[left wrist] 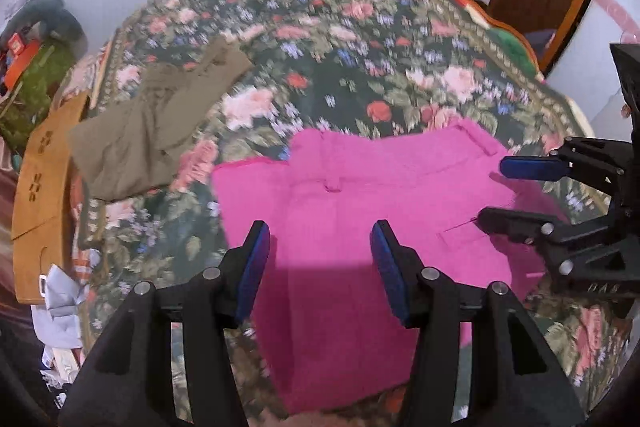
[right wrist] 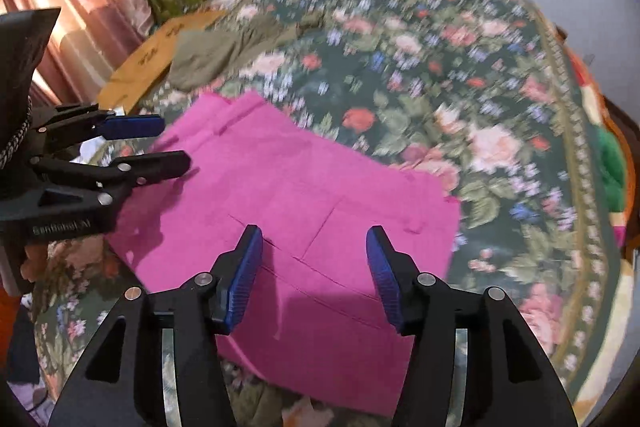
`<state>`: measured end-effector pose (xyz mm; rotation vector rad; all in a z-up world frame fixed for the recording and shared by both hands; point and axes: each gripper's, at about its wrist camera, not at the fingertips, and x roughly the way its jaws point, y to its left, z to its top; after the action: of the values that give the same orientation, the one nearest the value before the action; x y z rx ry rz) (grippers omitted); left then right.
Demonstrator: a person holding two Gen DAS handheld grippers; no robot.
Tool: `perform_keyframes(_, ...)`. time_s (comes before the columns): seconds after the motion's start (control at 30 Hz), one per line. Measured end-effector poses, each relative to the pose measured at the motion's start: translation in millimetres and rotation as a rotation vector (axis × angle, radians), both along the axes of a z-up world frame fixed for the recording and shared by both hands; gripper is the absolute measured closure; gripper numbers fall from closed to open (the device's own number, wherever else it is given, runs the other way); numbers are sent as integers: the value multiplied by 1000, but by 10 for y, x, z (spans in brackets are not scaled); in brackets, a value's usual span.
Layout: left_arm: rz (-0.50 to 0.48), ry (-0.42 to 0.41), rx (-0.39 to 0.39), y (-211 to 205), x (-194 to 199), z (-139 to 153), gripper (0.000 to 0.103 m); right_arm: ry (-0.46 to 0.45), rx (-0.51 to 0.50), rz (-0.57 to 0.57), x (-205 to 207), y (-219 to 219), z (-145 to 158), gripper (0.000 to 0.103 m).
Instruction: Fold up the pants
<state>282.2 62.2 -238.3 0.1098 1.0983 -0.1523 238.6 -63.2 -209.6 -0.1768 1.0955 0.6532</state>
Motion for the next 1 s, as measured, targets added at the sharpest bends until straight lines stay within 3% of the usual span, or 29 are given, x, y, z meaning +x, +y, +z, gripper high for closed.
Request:
perform_keyframes(0.13, 6, 44, -20, 44, 38, -206, 48, 53, 35, 1, 32, -71, -135, 51)
perform_keyframes(0.3, -7, 33, -10, 68, 6, -177, 48, 81, 53, 7, -32, -230, -124, 46)
perform_keyframes(0.5, 42, 0, -26, 224, -60, -23, 48, 19, -3, -13, -115, -412, -3, 43)
perform_keyframes(0.63, 88, 13, -44, 396, -61, -12, 41, -20, -16, -81, -63, -594, 15, 43)
perform_keyframes(0.8, 131, 63, -100, 497, -58, -142, 28, 47, -23, -159, 114, -749, -147, 43)
perform_keyframes(1.0, 138, 87, -155, 489, 3, -222, 28, 108, 45, -177, 251, -730, -295, 43)
